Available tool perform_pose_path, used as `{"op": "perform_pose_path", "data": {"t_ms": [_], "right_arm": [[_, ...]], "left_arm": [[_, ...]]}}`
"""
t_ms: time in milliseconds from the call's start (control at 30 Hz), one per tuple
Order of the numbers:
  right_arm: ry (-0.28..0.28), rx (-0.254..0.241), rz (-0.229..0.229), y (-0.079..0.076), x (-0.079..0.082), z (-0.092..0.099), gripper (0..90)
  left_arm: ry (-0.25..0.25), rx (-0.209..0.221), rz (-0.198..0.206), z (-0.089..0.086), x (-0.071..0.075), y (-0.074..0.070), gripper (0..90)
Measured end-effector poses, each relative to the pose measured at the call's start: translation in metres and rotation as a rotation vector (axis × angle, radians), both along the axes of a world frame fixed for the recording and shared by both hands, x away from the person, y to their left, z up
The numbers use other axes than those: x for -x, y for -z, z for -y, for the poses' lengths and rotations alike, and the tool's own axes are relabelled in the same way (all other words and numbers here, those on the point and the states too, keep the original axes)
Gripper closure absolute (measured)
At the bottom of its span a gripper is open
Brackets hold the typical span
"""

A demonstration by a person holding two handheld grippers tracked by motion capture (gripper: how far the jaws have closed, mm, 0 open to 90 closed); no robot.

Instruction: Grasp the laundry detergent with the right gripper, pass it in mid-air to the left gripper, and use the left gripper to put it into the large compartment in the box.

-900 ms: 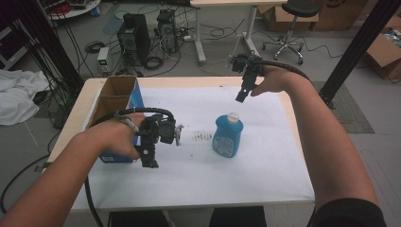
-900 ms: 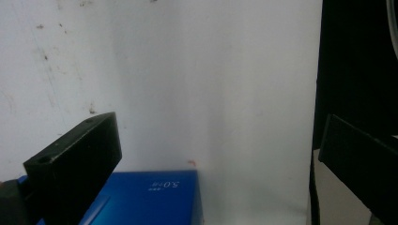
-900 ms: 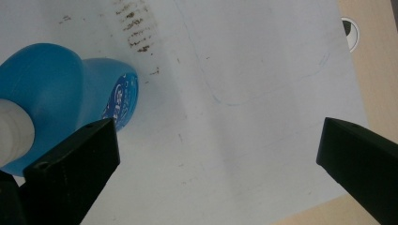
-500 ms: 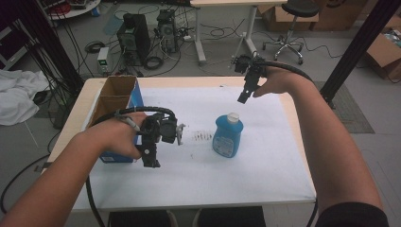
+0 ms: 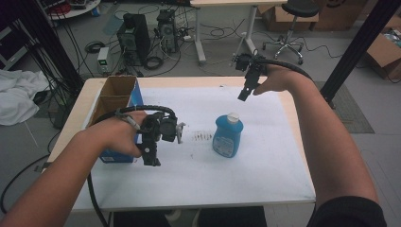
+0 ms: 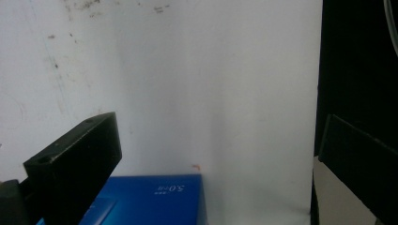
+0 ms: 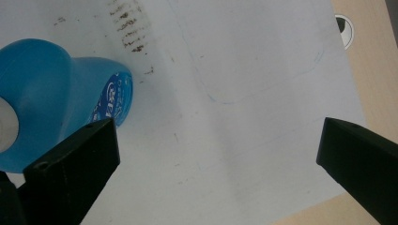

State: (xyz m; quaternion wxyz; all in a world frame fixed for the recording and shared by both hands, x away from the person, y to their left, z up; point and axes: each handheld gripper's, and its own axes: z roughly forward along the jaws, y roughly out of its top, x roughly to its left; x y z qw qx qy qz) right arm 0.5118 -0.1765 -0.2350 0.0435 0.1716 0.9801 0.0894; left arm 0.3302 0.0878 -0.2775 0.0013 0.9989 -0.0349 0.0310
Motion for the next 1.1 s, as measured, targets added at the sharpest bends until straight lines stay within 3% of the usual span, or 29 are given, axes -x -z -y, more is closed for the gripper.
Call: {"op": "perform_pose_path", "data": {"t_ms": [433, 767, 1100], "right_arm": [[0.023, -0.009, 0.02, -0.006, 0.006, 0.011, 0.0], [0.058, -0.083, 0.048, -0.023, 0.039, 0.048, 0.0], [0.06, -0.148, 0.051, -0.02, 0.078, 0.075, 0.0]], "left_arm": [[0.012, 0.002, 0.003, 0.001, 0.004, -0.001, 0.1], [0.031, 0.003, 0.024, 0.004, 0.012, -0.009, 0.1], [0.043, 0.006, 0.038, 0.007, 0.018, -0.014, 0.1]]}}
